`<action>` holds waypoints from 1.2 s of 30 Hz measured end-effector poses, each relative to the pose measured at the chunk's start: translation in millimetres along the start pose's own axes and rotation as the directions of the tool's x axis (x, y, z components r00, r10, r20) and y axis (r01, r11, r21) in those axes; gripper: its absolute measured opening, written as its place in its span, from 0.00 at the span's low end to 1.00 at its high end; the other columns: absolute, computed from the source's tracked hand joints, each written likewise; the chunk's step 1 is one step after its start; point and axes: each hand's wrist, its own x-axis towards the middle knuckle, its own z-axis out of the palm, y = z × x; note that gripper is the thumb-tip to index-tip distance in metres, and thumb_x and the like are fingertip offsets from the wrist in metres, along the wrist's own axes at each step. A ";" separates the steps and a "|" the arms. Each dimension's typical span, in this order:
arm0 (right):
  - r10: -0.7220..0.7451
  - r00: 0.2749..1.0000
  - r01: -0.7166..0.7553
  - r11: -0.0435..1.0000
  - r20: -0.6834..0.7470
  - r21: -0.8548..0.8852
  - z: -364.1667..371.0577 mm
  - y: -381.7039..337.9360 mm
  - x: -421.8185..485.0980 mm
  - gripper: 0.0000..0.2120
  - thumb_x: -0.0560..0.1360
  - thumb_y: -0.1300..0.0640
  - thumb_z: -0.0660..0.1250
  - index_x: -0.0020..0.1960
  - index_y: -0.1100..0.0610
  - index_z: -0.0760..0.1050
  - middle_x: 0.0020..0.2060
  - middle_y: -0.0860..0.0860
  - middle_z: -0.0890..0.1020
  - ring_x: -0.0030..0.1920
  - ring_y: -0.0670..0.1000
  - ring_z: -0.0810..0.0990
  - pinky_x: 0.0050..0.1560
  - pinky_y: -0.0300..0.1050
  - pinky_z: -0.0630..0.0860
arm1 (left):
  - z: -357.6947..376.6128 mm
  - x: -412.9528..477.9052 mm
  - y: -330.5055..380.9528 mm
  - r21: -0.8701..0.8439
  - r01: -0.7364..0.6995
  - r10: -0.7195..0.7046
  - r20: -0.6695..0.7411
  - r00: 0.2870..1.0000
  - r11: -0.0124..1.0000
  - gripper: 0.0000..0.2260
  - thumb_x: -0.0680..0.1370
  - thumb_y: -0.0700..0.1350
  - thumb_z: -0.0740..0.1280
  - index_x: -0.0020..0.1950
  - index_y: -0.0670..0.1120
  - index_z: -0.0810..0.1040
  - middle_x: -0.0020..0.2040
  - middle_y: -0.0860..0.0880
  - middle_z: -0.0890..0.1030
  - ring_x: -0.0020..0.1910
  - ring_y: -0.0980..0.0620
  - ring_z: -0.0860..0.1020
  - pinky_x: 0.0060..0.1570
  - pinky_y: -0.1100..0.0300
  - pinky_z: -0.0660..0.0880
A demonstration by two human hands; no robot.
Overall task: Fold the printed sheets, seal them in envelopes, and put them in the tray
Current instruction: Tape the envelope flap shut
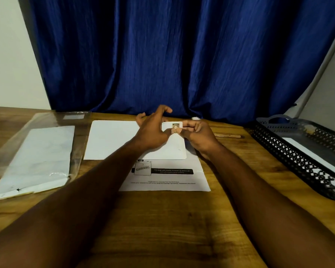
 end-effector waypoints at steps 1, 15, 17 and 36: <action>-0.006 1.000 0.006 1.000 0.000 -0.001 0.6 -0.1 -0.5 0.11 0.79 0.66 0.74 0.61 0.65 0.84 0.53 0.57 0.89 0.55 0.56 0.89 0.55 0.46 0.85 | -0.2 -0.5 0.5 0.001 0.004 -0.004 0.005 1.000 1.000 0.23 0.79 0.49 0.74 0.69 0.56 0.67 0.60 0.54 0.82 0.66 0.56 0.65 0.76 0.48 0.50; 0.041 0.979 -0.030 0.998 -0.200 0.059 -4.3 6.2 5.1 0.07 0.83 0.54 0.71 0.56 0.56 0.86 0.48 0.53 0.90 0.49 0.55 0.89 0.45 0.49 0.84 | 0.7 1.2 -5.4 0.366 -0.141 0.176 -0.065 0.982 0.920 0.32 0.77 0.60 0.72 0.78 0.52 0.67 0.73 0.51 0.74 0.76 0.48 0.67 0.76 0.42 0.50; 0.065 0.969 -0.040 0.993 -0.239 0.107 -6.0 8.4 7.4 0.06 0.83 0.53 0.71 0.56 0.54 0.85 0.49 0.53 0.89 0.49 0.55 0.88 0.43 0.47 0.82 | 1.9 2.8 -6.9 0.434 -0.102 0.165 -0.109 0.980 0.895 0.33 0.77 0.63 0.71 0.78 0.52 0.68 0.78 0.49 0.68 0.78 0.46 0.63 0.76 0.39 0.53; 0.196 0.963 -0.110 0.912 -0.184 0.396 -8.2 -6.4 6.6 0.07 0.84 0.59 0.64 0.56 0.58 0.81 0.50 0.60 0.87 0.48 0.58 0.82 0.44 0.48 0.78 | 15.2 9.1 -6.0 -0.824 0.409 -0.760 -0.040 0.649 0.392 0.22 0.80 0.44 0.75 0.70 0.46 0.70 0.64 0.46 0.82 0.55 0.44 0.85 0.54 0.45 0.84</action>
